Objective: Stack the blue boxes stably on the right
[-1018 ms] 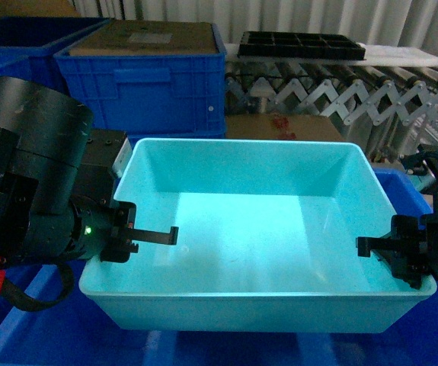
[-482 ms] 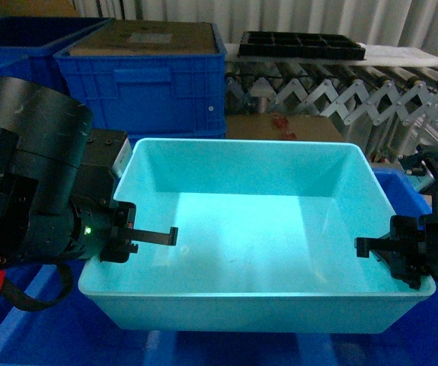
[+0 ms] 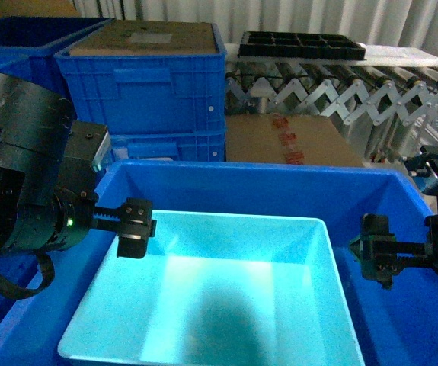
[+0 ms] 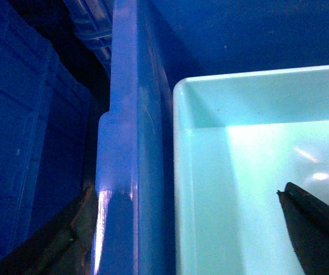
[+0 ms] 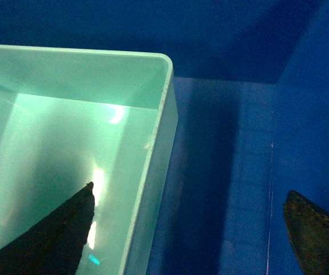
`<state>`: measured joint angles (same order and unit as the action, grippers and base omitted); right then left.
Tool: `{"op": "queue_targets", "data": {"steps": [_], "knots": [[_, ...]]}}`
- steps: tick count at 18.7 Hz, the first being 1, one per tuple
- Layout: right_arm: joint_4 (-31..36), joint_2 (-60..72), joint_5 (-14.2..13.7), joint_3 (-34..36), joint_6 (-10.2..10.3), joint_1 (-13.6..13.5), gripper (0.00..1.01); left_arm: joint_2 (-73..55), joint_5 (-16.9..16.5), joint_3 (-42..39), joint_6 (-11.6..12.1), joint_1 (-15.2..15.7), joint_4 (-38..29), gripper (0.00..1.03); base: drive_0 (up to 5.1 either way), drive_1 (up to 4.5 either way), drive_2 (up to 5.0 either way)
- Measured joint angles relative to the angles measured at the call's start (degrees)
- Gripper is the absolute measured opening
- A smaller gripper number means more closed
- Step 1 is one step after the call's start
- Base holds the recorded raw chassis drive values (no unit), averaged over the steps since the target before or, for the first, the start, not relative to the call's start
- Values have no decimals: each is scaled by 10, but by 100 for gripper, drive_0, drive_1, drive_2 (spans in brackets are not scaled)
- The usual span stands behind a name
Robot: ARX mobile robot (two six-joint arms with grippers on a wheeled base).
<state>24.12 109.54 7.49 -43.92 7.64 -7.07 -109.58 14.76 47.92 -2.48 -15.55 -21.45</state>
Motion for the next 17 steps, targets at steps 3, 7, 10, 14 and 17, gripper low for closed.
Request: {"op": "queue_targets", "data": {"steps": [3,7,10,14,17], "knots": [[0,0,0,0,0,0,98,0,0,0,2,0,0,98,0,0,0],[309,57,-116,83,-43,-3,79,-35,-1,-42,11,3,-212,88,0,0,0],[492,-16,-130,222,-64,21,48,-10,-29,-218,15,39,-478,57,0,0,0],[490,-178,-113,337,-74,36,2,161,-72,-349,15,81,-517,5,0,0,0],[484,-301,-78,380,-75,72,2,284,-89,-398,15,105,-515,2,0,0,0]]}}
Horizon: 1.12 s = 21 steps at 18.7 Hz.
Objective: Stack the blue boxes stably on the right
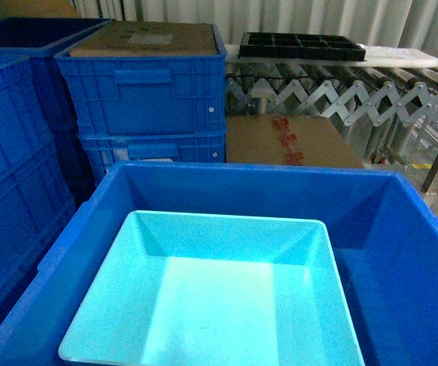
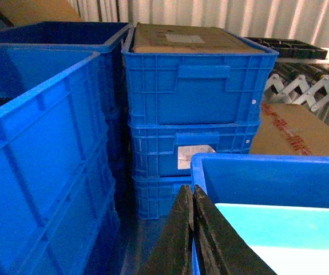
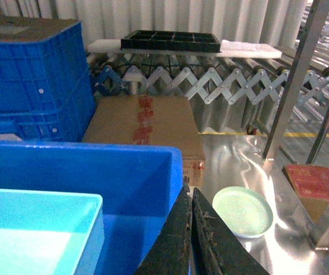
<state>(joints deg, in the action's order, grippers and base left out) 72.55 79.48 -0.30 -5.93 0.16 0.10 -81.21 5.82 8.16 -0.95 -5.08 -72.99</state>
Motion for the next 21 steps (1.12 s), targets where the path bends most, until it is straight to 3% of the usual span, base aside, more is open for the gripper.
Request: {"op": "queue_targets", "data": {"steps": [3,4,5,7,10,14,21], "knots": [[-68,-92,1,28,0,-1,2,83,-17,-37,0,9,63,2,0,0,0],[-94,-127,1,35,0,-1,2,118,-48,-45,0,37,88,2,0,0,0],[-122,-163,1,42,0,-1,2,163,-51,-47,0,52,142,2,0,0,0],[-226,-255,1,42,0,-1,2,255,-56,-50,1,52,212,2,0,0,0],[-324,-375,2,50,0,-1,2,360,-57,-71,1,50,302,2,0,0,0],[-403,-467,2,51,0,-1,2,454,-57,-73,1,50,381,2,0,0,0],[-471,-538,2,52,0,-1,2,531,-57,-73,1,50,454,2,0,0,0]]}}
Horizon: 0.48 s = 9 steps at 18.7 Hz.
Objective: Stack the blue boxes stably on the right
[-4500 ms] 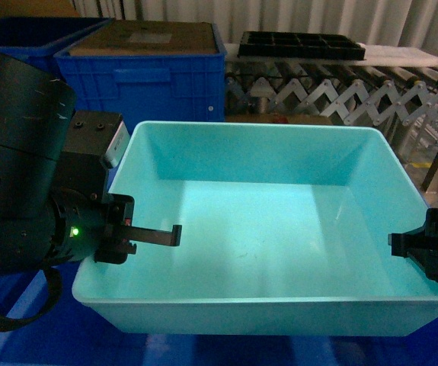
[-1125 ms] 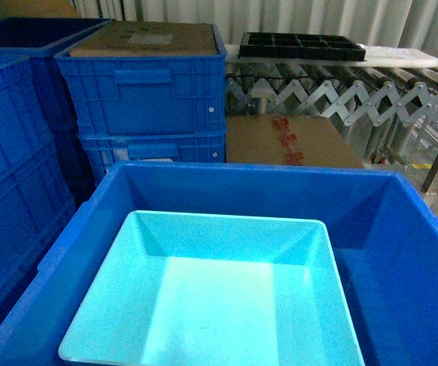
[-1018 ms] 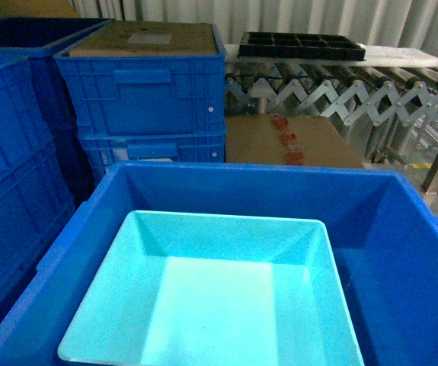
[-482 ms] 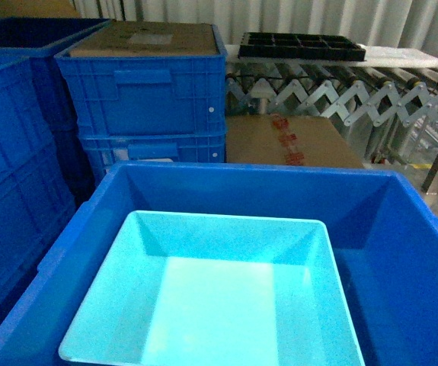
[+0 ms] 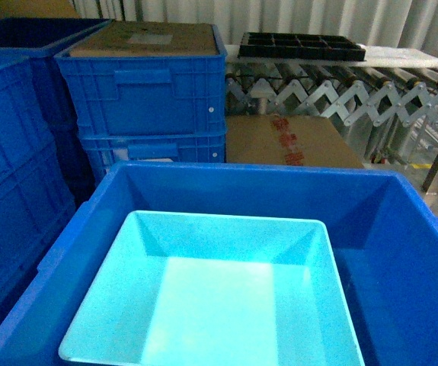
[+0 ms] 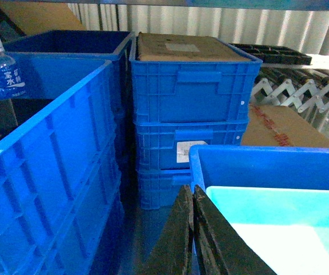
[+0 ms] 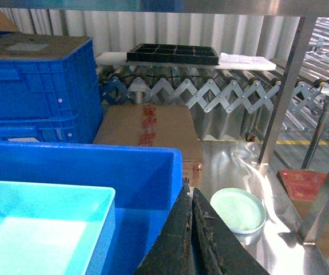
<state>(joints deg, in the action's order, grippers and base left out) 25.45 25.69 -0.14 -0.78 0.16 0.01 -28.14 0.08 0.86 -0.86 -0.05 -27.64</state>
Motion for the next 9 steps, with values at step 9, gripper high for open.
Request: {"op": "queue_targets", "data": {"steps": [9], "knots": [[-122,-125,0,0,0,0,2,137,0,0,0,0,131,2,0,0,0]]}}
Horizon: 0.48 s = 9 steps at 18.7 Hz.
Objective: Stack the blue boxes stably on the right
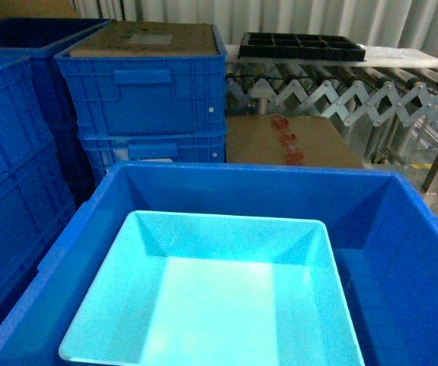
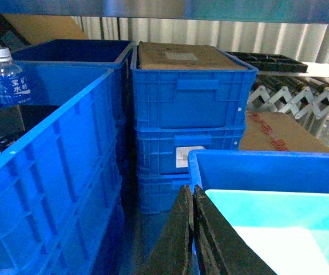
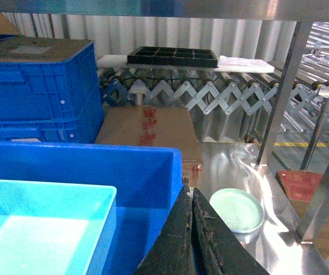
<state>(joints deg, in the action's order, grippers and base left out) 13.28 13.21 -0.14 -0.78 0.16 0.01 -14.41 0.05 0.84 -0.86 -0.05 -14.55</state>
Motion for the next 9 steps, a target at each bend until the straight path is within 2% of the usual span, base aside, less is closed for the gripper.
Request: {"op": "queue_targets", "data": {"steps": [5,9], "knots": [[-39,-37,0,0,0,0,2,39,0,0,0,0,40,2,0,0,0],[-126,-95,1,0,0,0,2,48,0,0,0,0,50,2,0,0,0]]}}
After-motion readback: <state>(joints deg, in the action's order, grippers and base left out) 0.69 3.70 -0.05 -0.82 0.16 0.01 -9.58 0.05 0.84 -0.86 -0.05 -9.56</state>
